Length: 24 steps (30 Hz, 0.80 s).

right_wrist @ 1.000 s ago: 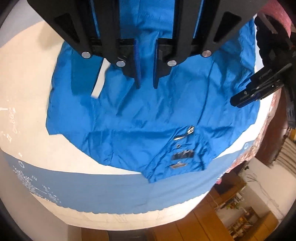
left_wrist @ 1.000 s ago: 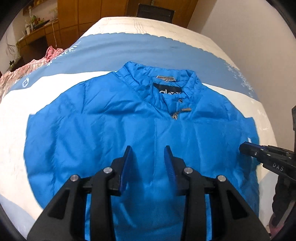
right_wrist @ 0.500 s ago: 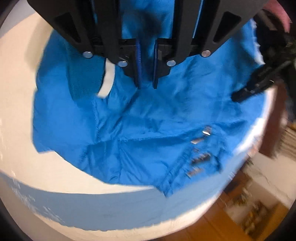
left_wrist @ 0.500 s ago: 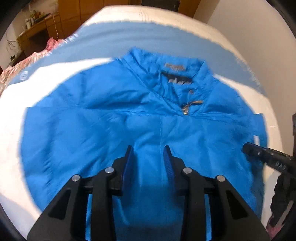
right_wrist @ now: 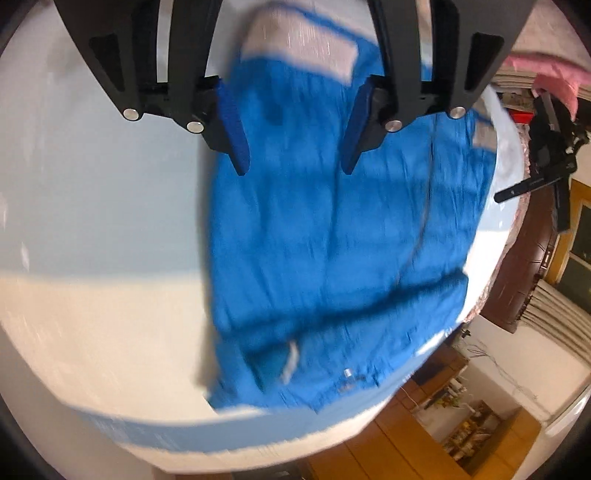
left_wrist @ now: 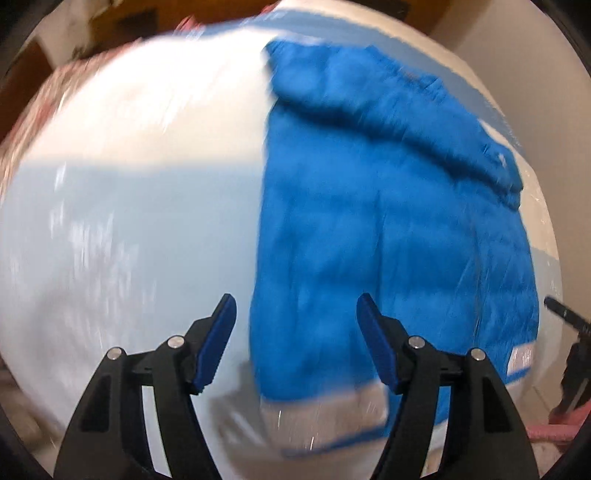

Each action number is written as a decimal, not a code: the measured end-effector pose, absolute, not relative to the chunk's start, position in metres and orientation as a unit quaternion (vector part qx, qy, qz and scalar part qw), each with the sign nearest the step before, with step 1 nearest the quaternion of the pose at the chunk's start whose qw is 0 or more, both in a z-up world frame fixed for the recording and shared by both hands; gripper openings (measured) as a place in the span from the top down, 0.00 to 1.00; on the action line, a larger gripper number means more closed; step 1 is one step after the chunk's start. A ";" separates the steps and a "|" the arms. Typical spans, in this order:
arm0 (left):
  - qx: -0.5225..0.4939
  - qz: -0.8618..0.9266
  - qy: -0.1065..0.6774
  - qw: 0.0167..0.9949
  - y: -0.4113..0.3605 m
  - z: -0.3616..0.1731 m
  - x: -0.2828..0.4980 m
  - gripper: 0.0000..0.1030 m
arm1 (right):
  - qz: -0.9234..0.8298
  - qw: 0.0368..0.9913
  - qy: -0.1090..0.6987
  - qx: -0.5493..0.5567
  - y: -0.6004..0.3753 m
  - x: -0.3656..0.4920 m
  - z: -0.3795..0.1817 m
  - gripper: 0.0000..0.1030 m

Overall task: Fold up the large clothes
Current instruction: 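Grasp the studded hem band with both grippers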

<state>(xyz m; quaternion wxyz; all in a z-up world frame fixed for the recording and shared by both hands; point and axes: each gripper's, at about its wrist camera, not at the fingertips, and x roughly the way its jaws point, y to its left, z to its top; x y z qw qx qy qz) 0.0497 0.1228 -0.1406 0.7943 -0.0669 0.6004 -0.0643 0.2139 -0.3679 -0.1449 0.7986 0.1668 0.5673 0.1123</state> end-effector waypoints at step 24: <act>-0.188 -0.092 0.609 0.765 0.122 -0.183 -0.017 0.84 | 0.168 0.762 0.582 0.230 -0.369 0.150 -0.191 0.86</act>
